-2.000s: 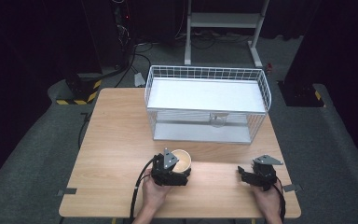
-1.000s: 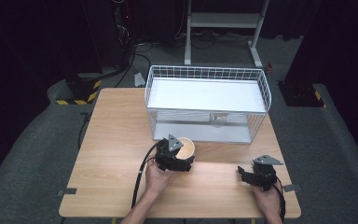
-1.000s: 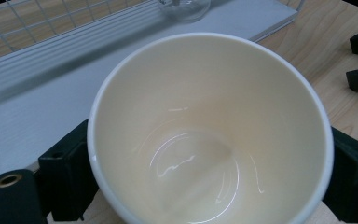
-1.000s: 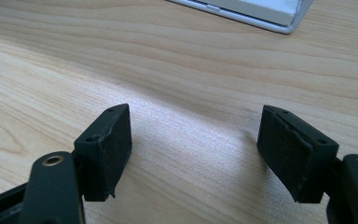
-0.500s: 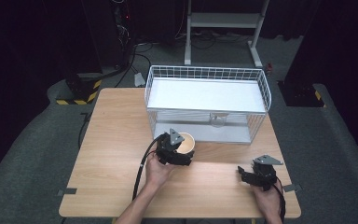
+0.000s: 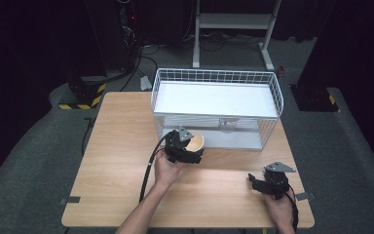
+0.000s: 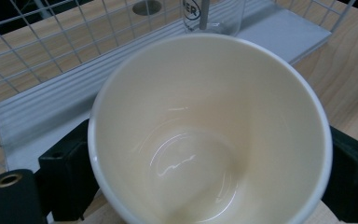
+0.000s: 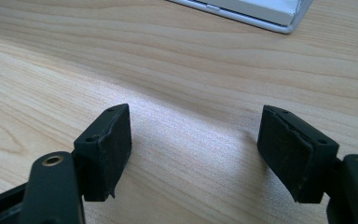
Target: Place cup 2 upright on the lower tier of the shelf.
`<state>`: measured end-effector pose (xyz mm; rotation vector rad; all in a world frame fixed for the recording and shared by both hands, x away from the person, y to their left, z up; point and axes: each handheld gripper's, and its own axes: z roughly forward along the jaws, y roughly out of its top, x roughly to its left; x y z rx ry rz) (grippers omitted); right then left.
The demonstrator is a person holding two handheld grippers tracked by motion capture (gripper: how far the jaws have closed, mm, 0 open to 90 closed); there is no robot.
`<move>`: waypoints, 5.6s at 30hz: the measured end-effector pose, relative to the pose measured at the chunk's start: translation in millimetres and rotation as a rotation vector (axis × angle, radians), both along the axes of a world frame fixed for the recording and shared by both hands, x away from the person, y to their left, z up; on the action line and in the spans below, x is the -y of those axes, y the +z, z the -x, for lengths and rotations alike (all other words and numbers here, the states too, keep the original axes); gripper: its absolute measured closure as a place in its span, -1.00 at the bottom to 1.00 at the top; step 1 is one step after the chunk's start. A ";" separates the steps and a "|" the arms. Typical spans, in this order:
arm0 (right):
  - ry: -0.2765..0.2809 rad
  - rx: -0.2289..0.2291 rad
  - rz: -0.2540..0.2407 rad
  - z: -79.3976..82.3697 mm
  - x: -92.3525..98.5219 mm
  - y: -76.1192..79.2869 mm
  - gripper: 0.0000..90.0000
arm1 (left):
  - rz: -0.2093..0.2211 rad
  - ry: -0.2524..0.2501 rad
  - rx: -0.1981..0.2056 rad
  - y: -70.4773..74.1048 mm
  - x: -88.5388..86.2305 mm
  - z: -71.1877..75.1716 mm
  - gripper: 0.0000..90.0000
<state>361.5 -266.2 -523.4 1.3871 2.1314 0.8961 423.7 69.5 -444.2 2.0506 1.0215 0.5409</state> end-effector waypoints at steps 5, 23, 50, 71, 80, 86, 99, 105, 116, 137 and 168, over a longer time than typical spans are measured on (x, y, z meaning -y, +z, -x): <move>0.000 0.000 0.000 0.0 0.0 0.0 -0.41 | 0.020 0.019 0.002 1.0 0.0 -7.1 -0.79; 0.002 0.002 0.002 -0.1 0.2 -0.1 -0.41 | 0.028 0.065 -0.012 -2.4 1.0 -28.7 -0.79; 0.000 0.000 0.000 0.0 0.0 0.0 -0.42 | -0.051 0.100 0.016 -12.0 9.9 -43.2 -0.79; -0.003 -0.001 -0.003 0.1 -0.3 0.0 -0.42 | 0.011 0.144 0.026 -26.8 5.9 -45.9 -0.80; -0.003 -0.001 -0.002 0.1 -0.3 0.0 -0.42 | 0.042 0.154 0.040 -30.2 8.1 -51.0 -0.79; -0.003 -0.001 -0.003 0.1 -0.3 0.0 -0.42 | 0.022 0.135 0.060 -31.3 6.1 -55.7 -0.80; -0.003 -0.001 -0.002 0.1 -0.3 0.0 -0.42 | 0.067 0.161 0.037 -32.5 4.3 -57.9 -0.80; -0.003 -0.001 -0.003 0.1 -0.3 0.0 -0.42 | 0.056 0.155 0.017 -32.0 3.2 -56.9 -0.82; -0.003 -0.001 -0.003 0.1 -0.3 0.0 -0.42 | 0.053 0.148 0.001 -32.1 -0.1 -48.9 -0.80; -0.003 -0.001 -0.003 0.1 -0.3 0.0 -0.42 | 0.039 0.192 -0.024 -47.6 -2.8 -44.6 -0.33; -0.003 -0.001 -0.003 0.1 -0.3 0.0 -0.42 | 0.014 0.279 -0.076 -51.0 7.8 -87.7 -0.04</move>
